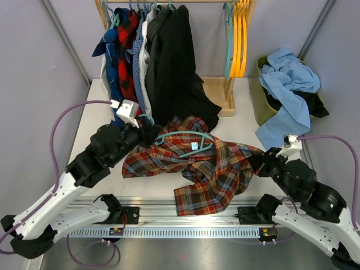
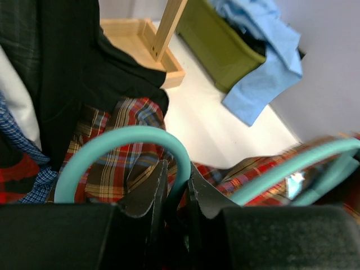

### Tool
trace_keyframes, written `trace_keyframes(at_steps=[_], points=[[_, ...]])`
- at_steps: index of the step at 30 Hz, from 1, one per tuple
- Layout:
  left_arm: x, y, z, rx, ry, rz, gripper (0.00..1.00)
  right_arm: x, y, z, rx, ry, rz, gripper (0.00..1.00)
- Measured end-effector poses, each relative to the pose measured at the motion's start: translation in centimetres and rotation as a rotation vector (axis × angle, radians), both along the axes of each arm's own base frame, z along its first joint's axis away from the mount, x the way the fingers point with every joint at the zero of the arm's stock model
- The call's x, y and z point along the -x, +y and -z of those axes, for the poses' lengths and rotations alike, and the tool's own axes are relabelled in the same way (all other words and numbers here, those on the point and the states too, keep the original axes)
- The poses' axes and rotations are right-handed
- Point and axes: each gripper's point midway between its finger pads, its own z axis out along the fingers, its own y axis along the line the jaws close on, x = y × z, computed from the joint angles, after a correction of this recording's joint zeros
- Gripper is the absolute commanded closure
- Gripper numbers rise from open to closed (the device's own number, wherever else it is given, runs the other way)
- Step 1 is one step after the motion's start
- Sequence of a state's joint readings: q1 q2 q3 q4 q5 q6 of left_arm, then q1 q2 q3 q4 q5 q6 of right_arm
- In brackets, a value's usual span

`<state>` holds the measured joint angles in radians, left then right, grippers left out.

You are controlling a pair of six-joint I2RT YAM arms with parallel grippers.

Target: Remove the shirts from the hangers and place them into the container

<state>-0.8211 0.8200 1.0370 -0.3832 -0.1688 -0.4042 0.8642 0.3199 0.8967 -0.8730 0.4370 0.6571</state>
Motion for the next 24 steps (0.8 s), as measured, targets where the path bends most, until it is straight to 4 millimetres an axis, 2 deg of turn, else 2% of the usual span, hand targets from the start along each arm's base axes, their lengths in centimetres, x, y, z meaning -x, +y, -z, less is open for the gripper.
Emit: trace_keyframes(at_steps=[6, 11, 14, 17, 21, 23, 24], points=[[2.7, 2.3, -3.2, 0.097, -0.069, 0.020, 0.80, -1.9, 1.3, 3.1, 0.063, 0.082, 0.052, 1.00], [4.3, 4.2, -4.8, 0.157, -0.101, 0.012, 0.79, -2.3, -0.4, 2.3, 0.034, 0.042, 0.142, 1.00], [5.1, 5.2, -6.0, 0.215, -0.134, 0.003, 0.78, -2.5, 0.2, 2.2, 0.029, 0.036, 0.121, 1.00], [5.4, 5.5, -6.1, 0.272, -0.148, 0.001, 0.78, -3.1, 3.6, 3.9, 0.066, 0.091, 0.015, 1.00], [4.8, 4.1, -4.4, 0.303, -0.107, 0.019, 0.79, -3.8, 10.3, 9.8, 0.159, 0.267, -0.184, 1.00], [4.5, 3.3, -3.8, 0.302, -0.079, 0.030, 0.79, -3.2, 12.4, 12.9, 0.216, 0.347, -0.256, 1.00], [4.4, 3.0, -3.7, 0.302, -0.071, 0.035, 0.80, -2.8, 13.1, 13.9, 0.236, 0.368, -0.284, 1.00]])
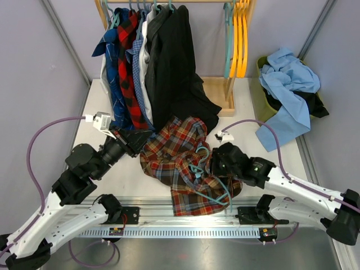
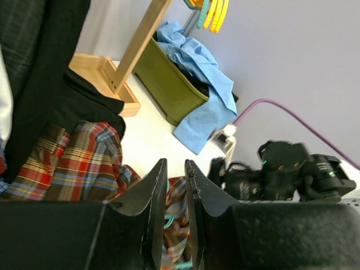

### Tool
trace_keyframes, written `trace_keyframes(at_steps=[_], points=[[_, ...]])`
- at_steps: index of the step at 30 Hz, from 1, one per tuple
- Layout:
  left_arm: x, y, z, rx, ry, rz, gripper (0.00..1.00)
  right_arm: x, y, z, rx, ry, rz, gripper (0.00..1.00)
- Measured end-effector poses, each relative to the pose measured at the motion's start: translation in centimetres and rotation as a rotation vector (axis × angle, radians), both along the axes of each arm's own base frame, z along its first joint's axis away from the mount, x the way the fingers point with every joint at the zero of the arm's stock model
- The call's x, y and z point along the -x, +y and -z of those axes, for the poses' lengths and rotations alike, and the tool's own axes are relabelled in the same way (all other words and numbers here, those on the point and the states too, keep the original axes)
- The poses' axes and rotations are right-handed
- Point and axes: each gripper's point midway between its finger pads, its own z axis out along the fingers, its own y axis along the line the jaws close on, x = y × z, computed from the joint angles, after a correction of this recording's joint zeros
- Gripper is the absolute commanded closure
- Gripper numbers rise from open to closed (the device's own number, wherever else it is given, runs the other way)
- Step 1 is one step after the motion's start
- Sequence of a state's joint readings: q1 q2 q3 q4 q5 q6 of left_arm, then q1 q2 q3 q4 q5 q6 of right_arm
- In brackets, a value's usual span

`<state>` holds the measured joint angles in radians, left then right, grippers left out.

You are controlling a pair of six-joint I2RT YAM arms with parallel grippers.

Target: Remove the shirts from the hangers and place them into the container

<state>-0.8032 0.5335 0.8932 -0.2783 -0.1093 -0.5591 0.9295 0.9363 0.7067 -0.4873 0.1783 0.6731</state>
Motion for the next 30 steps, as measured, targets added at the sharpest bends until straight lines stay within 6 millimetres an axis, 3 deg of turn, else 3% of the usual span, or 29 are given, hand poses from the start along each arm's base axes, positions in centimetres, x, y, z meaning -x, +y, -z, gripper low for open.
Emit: trace_keyframes(at_steps=[2, 8, 12, 13, 17, 19, 23, 30], points=[[-0.3, -0.6, 0.3, -0.001, 0.020, 0.012, 0.82, 0.8, 0.9, 0.6, 0.007, 0.020, -0.045, 1.00], [-1.3, -2.8, 3.0, -0.027, 0.097, 0.051, 0.82, 0.7, 1.5, -0.8, -0.043, -0.021, -0.055, 1.00], [-2.2, -5.6, 7.9, -0.083, 0.182, 0.120, 0.61, 0.7, 1.4, -1.4, -0.059, -0.035, -0.054, 1.00], [-2.4, -6.4, 9.3, -0.102, 0.209, 0.138, 0.48, 0.8, 1.4, -1.6, -0.065, -0.038, -0.054, 1.00], [-2.5, -9.6, 14.1, -0.165, 0.301, 0.229, 0.39, 0.8, 1.3, -2.5, -0.091, -0.058, -0.054, 1.00], [-1.9, -11.1, 15.5, -0.185, 0.319, 0.280, 0.38, 0.9, 1.2, -3.0, -0.105, -0.068, -0.054, 1.00], [0.0, -13.7, 16.0, -0.193, 0.310, 0.380, 0.37, 1.1, 0.6, -3.9, -0.128, -0.091, -0.049, 1.00], [2.2, -15.6, 16.0, -0.228, 0.269, 0.456, 0.41, 1.3, -1.2, -5.1, -0.124, -0.131, -0.014, 1.00]])
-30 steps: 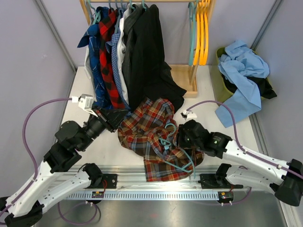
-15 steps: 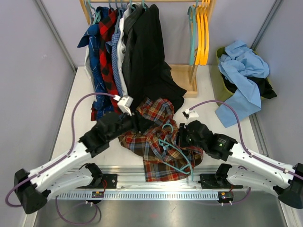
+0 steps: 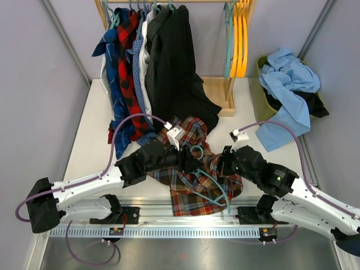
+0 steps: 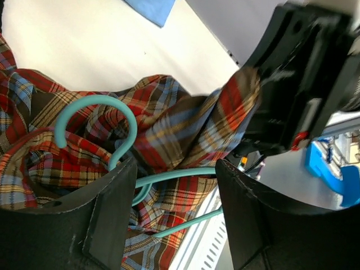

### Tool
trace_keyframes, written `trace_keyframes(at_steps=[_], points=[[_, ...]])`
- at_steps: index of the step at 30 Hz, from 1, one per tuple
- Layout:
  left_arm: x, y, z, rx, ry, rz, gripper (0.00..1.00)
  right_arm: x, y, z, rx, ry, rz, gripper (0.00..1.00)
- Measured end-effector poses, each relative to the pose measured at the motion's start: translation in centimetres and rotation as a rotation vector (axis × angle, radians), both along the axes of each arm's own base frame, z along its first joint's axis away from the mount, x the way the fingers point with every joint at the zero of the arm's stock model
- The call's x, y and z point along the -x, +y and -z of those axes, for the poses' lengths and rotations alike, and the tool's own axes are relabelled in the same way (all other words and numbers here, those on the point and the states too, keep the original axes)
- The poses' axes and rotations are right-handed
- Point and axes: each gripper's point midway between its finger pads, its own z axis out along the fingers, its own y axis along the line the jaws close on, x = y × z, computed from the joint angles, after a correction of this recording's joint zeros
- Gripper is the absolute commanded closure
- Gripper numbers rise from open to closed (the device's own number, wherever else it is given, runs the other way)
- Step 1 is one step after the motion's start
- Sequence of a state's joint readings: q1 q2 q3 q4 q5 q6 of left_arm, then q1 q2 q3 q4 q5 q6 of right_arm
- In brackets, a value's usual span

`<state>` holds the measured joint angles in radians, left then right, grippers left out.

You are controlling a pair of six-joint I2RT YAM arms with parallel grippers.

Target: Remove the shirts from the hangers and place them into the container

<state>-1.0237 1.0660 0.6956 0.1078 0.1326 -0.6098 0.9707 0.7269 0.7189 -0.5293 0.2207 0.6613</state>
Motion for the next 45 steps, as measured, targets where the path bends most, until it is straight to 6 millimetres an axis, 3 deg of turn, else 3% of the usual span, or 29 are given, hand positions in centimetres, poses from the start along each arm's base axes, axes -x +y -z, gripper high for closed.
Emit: trace_keyframes(at_steps=[7, 11, 16, 22, 26, 29, 30, 31, 41, 45], points=[[-0.7, 0.0, 3.3, -0.125, -0.019, -0.072, 0.45, 0.2, -1.3, -2.9, -0.037, -0.055, 0.021, 1.00], [-2.1, 1.1, 4.8, -0.200, -0.035, -0.177, 0.45, 0.3, -1.6, -3.0, -0.032, -0.056, 0.021, 1.00], [-2.2, 2.0, 5.4, -0.265, -0.086, -0.256, 0.41, 0.5, -1.9, -2.6, -0.013, -0.046, 0.020, 1.00], [-2.8, 2.4, 4.3, -0.254, -0.132, -0.305, 0.40, 0.6, -2.0, -2.5, -0.008, -0.047, 0.018, 1.00], [-3.1, 1.3, 5.9, -0.286, -0.122, -0.296, 0.41, 0.6, -2.0, -2.5, -0.008, -0.047, 0.017, 1.00], [-3.3, 0.3, 7.6, -0.313, -0.103, -0.280, 0.58, 0.6, -2.0, -2.4, -0.002, -0.043, 0.017, 1.00], [-3.2, 0.0, 7.9, -0.316, -0.096, -0.274, 0.73, 0.7, -2.1, -2.3, 0.003, -0.041, 0.016, 1.00], [-3.1, -0.2, 8.1, -0.314, -0.089, -0.269, 0.99, 0.8, -2.2, -2.2, 0.006, -0.039, 0.016, 1.00], [-2.9, -0.5, 6.1, -0.275, -0.104, -0.248, 1.00, 1.0, -2.9, -2.9, -0.013, -0.060, 0.026, 1.00], [-3.0, 0.0, 4.4, -0.281, -0.127, -0.255, 1.00, 0.9, -2.9, -2.9, -0.010, -0.062, 0.030, 1.00]])
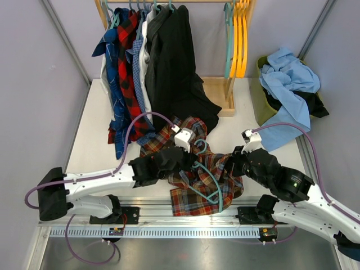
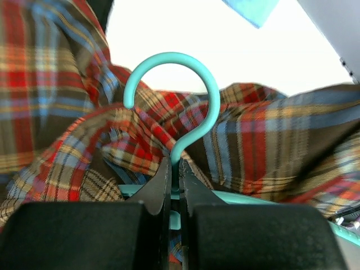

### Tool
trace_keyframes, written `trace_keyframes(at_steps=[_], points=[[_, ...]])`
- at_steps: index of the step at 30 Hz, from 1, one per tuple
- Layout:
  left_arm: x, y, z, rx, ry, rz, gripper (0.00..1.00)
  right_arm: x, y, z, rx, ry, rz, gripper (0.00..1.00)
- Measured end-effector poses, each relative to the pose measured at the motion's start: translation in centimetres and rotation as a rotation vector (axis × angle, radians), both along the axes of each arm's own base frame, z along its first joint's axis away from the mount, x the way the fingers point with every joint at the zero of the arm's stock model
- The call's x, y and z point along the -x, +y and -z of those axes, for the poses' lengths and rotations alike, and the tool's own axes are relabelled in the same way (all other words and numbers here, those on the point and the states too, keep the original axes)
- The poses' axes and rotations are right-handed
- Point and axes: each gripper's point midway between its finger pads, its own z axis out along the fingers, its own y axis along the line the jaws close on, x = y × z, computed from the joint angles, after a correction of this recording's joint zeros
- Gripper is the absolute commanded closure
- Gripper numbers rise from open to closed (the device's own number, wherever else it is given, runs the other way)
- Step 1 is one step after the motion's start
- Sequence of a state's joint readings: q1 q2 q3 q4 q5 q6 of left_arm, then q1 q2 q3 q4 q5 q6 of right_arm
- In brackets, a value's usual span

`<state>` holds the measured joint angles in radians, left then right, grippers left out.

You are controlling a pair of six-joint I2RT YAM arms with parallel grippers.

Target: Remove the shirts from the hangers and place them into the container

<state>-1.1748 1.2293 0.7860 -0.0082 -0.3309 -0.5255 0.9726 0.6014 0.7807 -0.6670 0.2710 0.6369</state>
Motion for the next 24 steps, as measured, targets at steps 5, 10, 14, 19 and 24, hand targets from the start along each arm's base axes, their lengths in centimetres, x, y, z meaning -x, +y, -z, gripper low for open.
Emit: trace_keyframes(at_steps=[5, 10, 14, 19, 24], points=[[-0.6, 1.7, -6.8, 0.041, -0.100, -0.035, 1.00, -0.1, -0.2, 0.1, 0.005, -0.001, 0.008, 1.00], [-0.2, 5.6, -18.6, 0.247, -0.241, -0.088, 1.00, -0.2, 0.1, 0.3, 0.009, 0.005, 0.009, 1.00], [1.0, 8.7, -24.4, 0.414, -0.284, -0.108, 1.00, -0.9, 1.7, 2.1, 0.032, 0.037, -0.005, 1.00], [2.9, 10.5, -27.0, 0.582, -0.230, -0.091, 1.00, -1.8, 4.8, 6.5, 0.116, 0.132, -0.048, 1.00], [4.3, 11.3, -28.3, 0.702, -0.154, -0.066, 1.00, -2.3, 6.6, 9.4, 0.169, 0.187, -0.075, 1.00]])
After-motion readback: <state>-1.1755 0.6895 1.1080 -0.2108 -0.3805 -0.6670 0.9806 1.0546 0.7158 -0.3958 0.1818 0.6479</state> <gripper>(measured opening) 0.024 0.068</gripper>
